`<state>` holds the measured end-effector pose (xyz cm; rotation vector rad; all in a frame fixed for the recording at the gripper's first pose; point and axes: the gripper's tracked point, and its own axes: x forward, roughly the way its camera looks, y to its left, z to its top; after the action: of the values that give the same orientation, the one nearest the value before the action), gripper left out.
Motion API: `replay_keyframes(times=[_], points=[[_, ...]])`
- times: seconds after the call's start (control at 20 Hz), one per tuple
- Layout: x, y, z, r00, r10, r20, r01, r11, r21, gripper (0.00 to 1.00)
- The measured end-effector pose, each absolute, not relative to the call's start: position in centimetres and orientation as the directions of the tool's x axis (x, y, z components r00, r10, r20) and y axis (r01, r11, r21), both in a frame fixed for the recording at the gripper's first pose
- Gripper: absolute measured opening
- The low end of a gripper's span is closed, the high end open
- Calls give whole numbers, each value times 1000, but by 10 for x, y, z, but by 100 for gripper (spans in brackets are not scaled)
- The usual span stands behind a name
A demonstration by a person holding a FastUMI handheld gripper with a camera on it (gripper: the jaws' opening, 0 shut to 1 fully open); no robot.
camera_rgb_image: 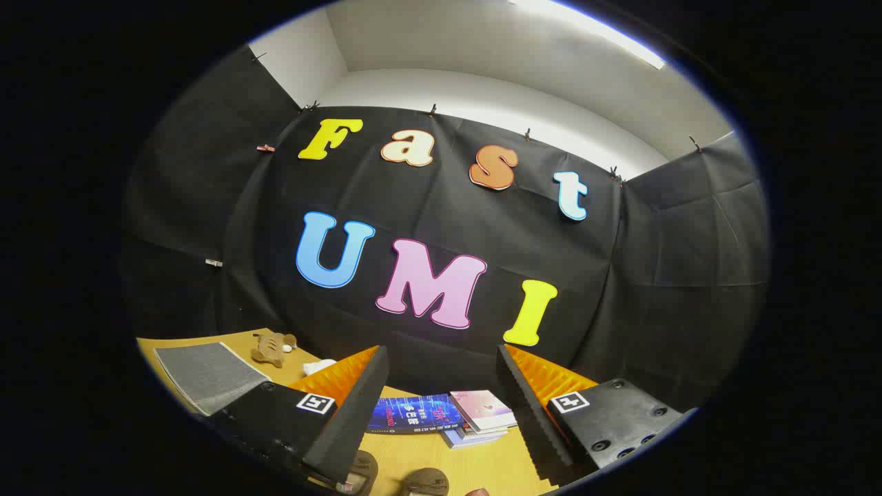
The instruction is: Open the storage box then place both shoes into the box .Put the left shoe in first, then the right shoe, with the right side of both shoes facing outward in a uniform manner.
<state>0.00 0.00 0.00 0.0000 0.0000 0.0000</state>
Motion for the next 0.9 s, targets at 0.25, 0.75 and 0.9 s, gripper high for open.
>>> replay_keyframes(times=[0.25, 0.75, 0.9], points=[[-1, -2, -2, 1000, -5, -8, 5, 1000, 10, 97], [3, -10, -20, 995, -40, -88, 40, 999, 1, 97], [3, -9, -34, 989, -42, -143, 47, 998, 31, 97]])
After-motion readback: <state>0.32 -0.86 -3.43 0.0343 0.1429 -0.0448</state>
